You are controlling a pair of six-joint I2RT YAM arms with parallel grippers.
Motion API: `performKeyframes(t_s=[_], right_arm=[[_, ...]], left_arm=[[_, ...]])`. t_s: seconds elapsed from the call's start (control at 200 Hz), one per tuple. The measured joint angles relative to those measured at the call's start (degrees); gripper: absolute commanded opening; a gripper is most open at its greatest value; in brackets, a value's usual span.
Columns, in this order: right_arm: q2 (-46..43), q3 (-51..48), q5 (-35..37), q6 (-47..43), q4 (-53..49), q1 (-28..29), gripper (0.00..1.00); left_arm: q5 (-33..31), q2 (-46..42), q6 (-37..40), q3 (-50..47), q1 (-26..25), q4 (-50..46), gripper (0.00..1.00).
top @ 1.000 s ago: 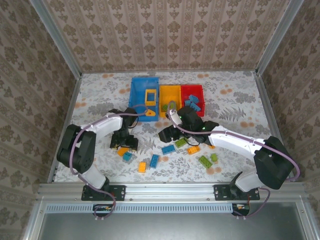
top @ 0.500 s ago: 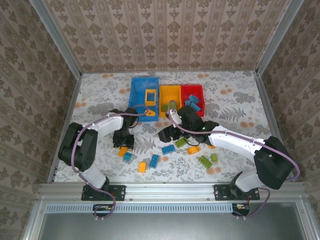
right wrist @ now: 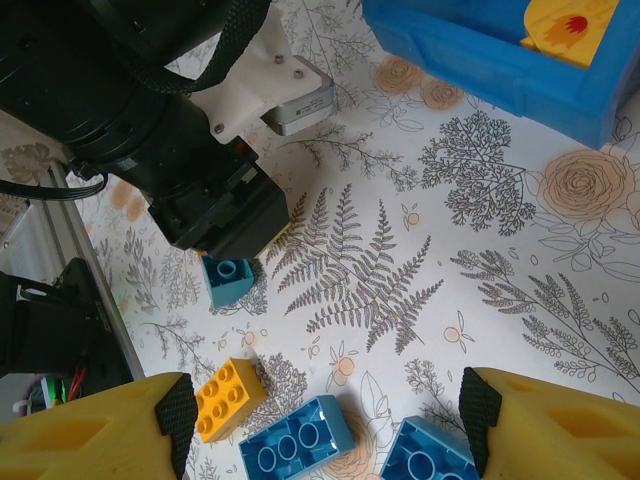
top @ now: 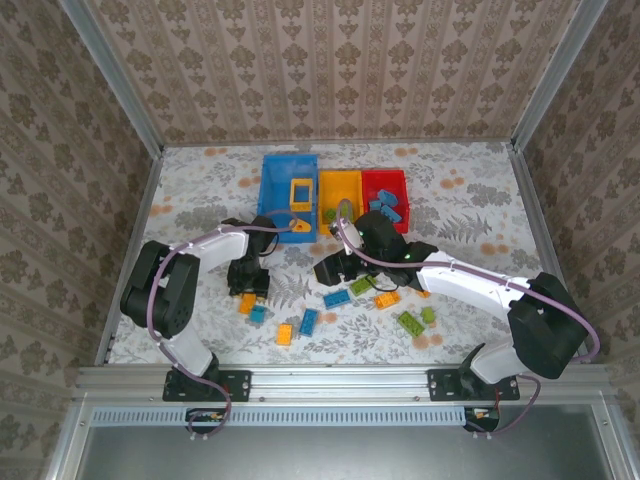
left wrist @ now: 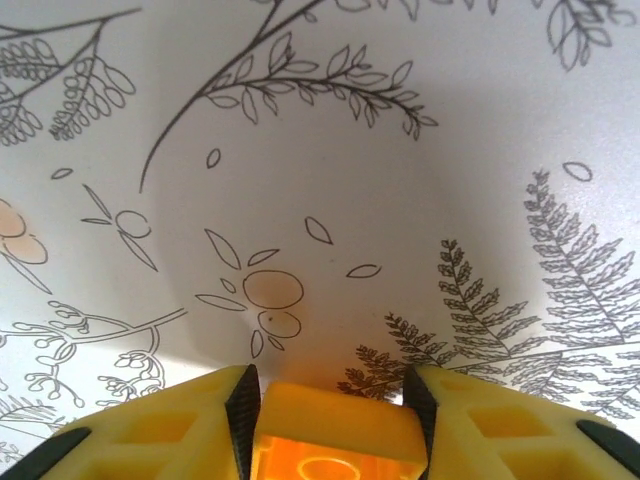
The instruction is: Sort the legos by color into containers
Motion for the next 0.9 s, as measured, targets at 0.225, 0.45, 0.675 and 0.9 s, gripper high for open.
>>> performKeyframes(t_s=[0.225, 0.45, 0.675, 0.9], right_arm=[[0.0, 0.1, 0.0, 0.0, 0.0, 0.0, 0.72], [-0.9, 0.1, 0.2, 1.7, 1.1, -0.3, 0.72], [-4.0, 0.1, 1.7, 6.4, 8.2, -4.2, 0.73], [-4.0, -0.5, 4.1, 10.5, 14.9, -6.8, 0.73]], left_arm=[[-2.4, -2.4, -0.4, 0.4, 0.0, -0.5, 0.28], [-4.4, -5.5, -0.4, 12.9, 0.0, -4.6, 0.28], [-4.3, -3.5, -0.4, 29.4, -0.8, -4.9, 0.27], [-6.1, 9.4, -0.4, 42.2, -2.4, -3.8, 0.25]])
